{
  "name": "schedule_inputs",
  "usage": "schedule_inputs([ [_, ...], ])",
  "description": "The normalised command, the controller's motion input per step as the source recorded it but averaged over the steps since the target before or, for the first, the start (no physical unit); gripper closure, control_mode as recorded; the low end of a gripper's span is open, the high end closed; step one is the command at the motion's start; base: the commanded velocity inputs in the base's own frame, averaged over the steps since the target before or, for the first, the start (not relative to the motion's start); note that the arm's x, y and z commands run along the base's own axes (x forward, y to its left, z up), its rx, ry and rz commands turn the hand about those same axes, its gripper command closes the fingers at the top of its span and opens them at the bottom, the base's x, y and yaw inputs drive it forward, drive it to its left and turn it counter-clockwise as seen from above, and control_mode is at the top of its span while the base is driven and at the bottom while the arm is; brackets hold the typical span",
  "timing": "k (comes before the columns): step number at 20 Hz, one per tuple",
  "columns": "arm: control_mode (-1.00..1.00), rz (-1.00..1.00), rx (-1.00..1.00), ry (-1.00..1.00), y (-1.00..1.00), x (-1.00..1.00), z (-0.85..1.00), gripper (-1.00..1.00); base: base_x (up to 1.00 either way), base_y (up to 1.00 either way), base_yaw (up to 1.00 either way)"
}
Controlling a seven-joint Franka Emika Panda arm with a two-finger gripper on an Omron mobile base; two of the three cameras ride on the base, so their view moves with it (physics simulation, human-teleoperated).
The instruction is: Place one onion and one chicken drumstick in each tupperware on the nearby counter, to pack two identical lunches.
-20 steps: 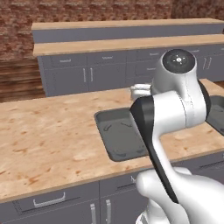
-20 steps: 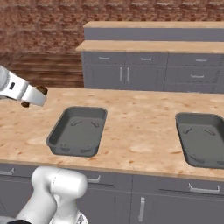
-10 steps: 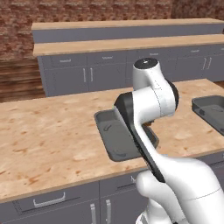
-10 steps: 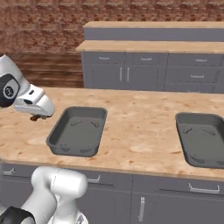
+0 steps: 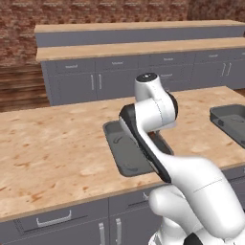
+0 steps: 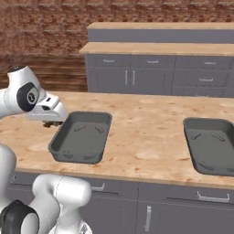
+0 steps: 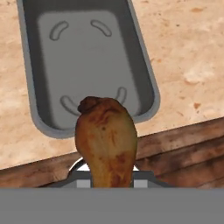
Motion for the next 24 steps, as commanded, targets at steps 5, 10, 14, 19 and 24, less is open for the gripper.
schedule_inputs([
  [5, -1.00, 0.09, 0.00, 0.00, 0.00, 0.45, -0.62, 1.00, 0.00, 0.00, 0.00],
  [10, -1.00, 0.07, 0.00, 0.00, 0.00, 0.38, -0.42, 1.00, 0.00, 0.00, 0.00],
  [14, -1.00, 0.04, 0.00, 0.00, 0.00, 0.31, -0.17, 1.00, 0.00, 0.00, 0.00],
  [19, -1.00, 0.04, 0.00, 0.00, 0.00, 0.32, -0.21, 1.00, 0.00, 0.00, 0.00],
  [24, -1.00, 0.04, 0.00, 0.00, 0.00, 0.39, -0.40, 1.00, 0.00, 0.00, 0.00],
])
